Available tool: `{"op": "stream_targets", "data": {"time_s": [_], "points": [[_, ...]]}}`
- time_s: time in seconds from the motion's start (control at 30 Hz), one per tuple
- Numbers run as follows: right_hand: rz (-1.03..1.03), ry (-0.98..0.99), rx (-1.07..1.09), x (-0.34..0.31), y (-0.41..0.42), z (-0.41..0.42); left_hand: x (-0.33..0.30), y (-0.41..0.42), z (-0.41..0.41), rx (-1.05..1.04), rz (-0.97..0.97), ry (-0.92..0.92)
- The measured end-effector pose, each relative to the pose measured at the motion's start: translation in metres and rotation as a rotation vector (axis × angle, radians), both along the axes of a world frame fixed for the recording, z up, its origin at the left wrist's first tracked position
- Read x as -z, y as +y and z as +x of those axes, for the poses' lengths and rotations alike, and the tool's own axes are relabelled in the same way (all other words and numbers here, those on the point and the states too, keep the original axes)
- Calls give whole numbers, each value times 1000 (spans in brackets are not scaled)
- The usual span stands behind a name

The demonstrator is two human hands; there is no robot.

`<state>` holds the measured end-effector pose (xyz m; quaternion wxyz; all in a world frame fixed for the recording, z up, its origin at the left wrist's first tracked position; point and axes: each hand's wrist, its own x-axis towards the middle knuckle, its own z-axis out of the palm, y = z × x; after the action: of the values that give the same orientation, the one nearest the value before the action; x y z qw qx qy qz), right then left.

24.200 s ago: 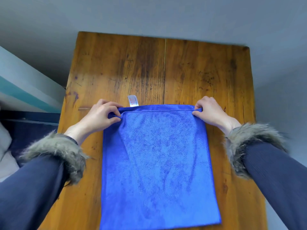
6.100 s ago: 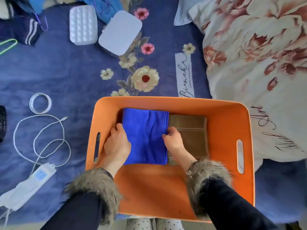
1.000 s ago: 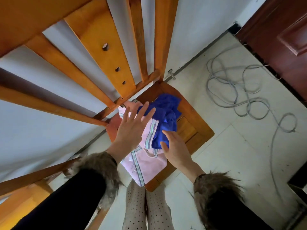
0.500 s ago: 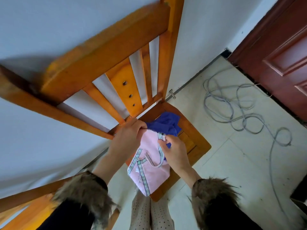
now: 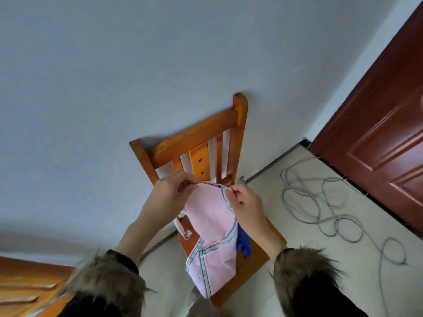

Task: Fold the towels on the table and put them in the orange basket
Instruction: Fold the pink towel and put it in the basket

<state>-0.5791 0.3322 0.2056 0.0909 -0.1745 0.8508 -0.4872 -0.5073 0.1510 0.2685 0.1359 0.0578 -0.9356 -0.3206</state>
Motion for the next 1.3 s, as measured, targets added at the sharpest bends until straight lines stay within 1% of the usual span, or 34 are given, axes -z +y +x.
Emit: {"op": "stream_targets", "data": {"time_s": [0.07,0.17,0.27,0.37,0.53,0.63,0.7,0.73,0.83,0.9,0.97,1.07,1.17,1.3], "points": [[-48,17,-23,-25,-4,0,-28,3,14,-8,18,71],[-127,72,-97,-59,-8,4,-67,16,37,-99,62,175],[-133,122,-252,-81,-11,22,-105,32,65,-199,79,240],[-121,125,-369,-93,-17,50,-141,41,104,-281,42,295],[-51,155,-490,-112,-43,94,-186,37,190,-535,13,412],[-105,141,-589,-135,-69,131,-200,31,248,-735,-31,472],[-185,140,-657,-156,-88,162,-203,21,291,-923,-71,468],[-227,133,-705,-167,-97,180,-202,16,316,-1025,-85,435],[-299,119,-912,-199,-121,241,-193,4,397,-1288,-107,252],[-324,137,-1067,-215,-134,291,-187,8,451,-1388,-124,171],[-311,182,-1205,-225,-146,343,-184,17,497,-1396,-162,123],[-257,286,-1398,-236,-161,427,-187,34,559,-1276,-176,41],[-227,258,-1575,-244,-164,506,-187,46,620,-1225,-127,33],[-193,243,-1724,-247,-165,595,-185,60,697,-1280,-74,70]]}}
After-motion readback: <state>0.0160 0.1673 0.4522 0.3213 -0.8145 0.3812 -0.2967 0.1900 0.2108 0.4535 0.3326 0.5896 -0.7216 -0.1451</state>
